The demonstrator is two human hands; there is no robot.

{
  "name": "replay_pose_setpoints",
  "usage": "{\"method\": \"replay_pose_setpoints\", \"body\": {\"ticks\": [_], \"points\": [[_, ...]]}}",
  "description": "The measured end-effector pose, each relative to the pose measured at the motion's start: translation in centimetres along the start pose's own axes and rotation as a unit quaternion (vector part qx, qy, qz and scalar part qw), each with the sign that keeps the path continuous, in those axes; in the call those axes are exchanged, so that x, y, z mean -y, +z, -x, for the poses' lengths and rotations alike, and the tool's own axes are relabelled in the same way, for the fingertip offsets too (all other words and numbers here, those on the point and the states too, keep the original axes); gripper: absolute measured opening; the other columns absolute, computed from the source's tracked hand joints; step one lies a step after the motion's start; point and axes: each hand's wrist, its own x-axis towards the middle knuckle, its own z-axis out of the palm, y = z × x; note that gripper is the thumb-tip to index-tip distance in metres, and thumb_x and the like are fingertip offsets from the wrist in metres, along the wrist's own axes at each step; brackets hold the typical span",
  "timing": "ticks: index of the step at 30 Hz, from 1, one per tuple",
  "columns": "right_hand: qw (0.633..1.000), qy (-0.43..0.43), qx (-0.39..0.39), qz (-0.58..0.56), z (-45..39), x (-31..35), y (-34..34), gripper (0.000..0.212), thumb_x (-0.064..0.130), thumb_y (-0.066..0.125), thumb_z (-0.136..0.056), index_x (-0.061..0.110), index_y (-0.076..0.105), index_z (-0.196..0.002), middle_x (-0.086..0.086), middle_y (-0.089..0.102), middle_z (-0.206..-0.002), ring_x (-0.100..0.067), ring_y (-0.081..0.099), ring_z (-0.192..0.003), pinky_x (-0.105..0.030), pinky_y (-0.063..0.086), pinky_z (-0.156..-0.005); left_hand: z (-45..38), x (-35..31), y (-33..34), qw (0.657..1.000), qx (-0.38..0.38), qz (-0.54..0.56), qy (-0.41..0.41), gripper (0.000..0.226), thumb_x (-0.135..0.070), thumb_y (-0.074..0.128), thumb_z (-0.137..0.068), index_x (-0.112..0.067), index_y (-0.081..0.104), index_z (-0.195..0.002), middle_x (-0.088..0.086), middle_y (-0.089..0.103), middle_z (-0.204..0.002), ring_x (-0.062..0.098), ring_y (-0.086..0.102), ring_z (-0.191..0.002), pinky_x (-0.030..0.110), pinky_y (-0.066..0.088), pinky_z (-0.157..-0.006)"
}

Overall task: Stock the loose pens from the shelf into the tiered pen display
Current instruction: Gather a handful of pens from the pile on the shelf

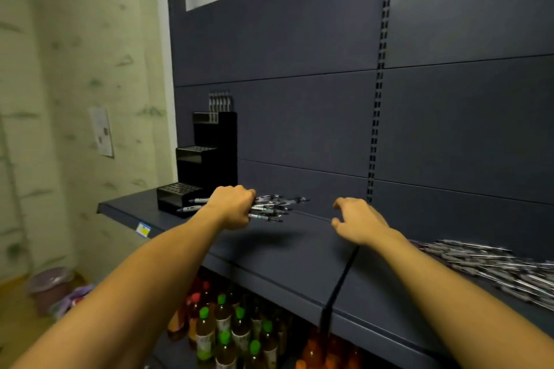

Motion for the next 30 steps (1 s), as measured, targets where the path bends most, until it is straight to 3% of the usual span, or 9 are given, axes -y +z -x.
{"method": "replay_pose_setpoints", "body": {"ticks": [7,10,17,23,30], "points": [[1.000,-0.005,-0.005,0.016,-5.0,8.0,1.7,0.044,0.035,0.054,-0.099,0.013,0.050,-0.137,-0.009,0.058,-0.134,-0.029,0.060,-0.114,-0.042,0.056,-0.089,2.2,9.9,2.2,1.000,0.005,0.004,-0.016,0.026,-0.024,0.061,-0.087,-0.015,0.055,-0.111,0.007,0.061,-0.099,0.030,0.062,-0.090,0.039,0.050,-0.073],[1.000,0.000,0.008,0.018,-6.5,10.4,2.7,0.043,0.036,0.055,-0.098,0.012,0.051,-0.134,-0.009,0.058,-0.132,-0.029,0.060,-0.112,-0.043,0.056,-0.089,2.6,13.0,3.5,1.000,0.007,0.000,-0.017,0.026,-0.024,0.060,-0.088,-0.015,0.055,-0.111,0.008,0.062,-0.101,0.030,0.062,-0.091,0.037,0.044,-0.068],[0.999,-0.003,0.016,0.029,-10.9,14.8,4.6,0.043,0.036,0.055,-0.098,0.012,0.051,-0.133,-0.008,0.057,-0.132,-0.029,0.060,-0.113,-0.041,0.056,-0.088,1.9,18.9,6.5,1.000,0.011,0.011,-0.025,0.027,-0.038,0.062,-0.090,-0.018,0.054,-0.106,0.006,0.061,-0.099,0.028,0.060,-0.087,0.036,0.042,-0.067],[0.999,-0.009,0.012,0.039,-15.5,18.3,6.4,0.039,0.034,0.054,-0.098,0.012,0.052,-0.130,-0.008,0.058,-0.126,-0.028,0.060,-0.109,-0.040,0.055,-0.085,0.0,23.2,7.7,1.000,0.010,0.010,-0.015,0.023,-0.023,0.060,-0.086,-0.015,0.054,-0.107,0.005,0.056,-0.092,0.027,0.059,-0.083,0.036,0.047,-0.067],[1.000,0.002,-0.005,0.031,-22.5,22.5,8.9,0.038,0.033,0.055,-0.098,0.010,0.051,-0.129,-0.008,0.057,-0.126,-0.028,0.059,-0.110,-0.038,0.053,-0.081,-3.5,29.7,10.2,1.000,-0.001,-0.004,-0.001,0.019,-0.017,0.058,-0.084,-0.013,0.050,-0.101,0.006,0.051,-0.085,0.026,0.049,-0.073,0.036,0.040,-0.062]]}}
